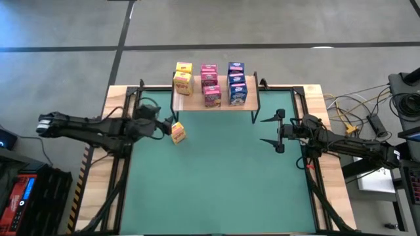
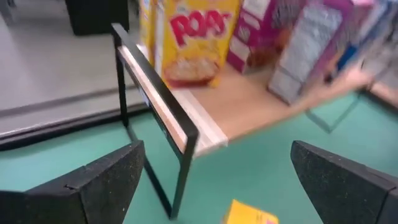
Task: Stack cereal on shelf
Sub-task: Put the yellow cereal box on the shelf
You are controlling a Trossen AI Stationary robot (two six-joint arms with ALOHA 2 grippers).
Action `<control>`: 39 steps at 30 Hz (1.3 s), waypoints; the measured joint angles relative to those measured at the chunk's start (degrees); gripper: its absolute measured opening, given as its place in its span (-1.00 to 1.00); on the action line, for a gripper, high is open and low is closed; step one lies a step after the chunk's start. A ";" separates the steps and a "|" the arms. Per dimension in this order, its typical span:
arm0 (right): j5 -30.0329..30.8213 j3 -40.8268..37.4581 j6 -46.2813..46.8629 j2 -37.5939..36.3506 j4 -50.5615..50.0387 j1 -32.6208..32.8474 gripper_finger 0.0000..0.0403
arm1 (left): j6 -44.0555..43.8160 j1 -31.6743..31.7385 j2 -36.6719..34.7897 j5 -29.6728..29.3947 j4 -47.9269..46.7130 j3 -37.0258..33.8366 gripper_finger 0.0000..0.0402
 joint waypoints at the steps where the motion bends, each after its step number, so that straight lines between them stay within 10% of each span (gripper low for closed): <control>1: -0.02 0.00 0.00 0.00 0.00 0.00 0.78 | -0.43 0.01 1.48 1.20 -2.51 1.87 0.93; 12: 0.00 0.00 0.00 0.00 -0.02 0.00 0.78 | -14.01 1.27 14.66 16.33 -27.58 16.22 0.93; 39: 0.01 0.00 0.00 0.01 -0.09 0.00 0.78 | -4.48 5.64 29.97 29.49 -22.37 17.09 0.93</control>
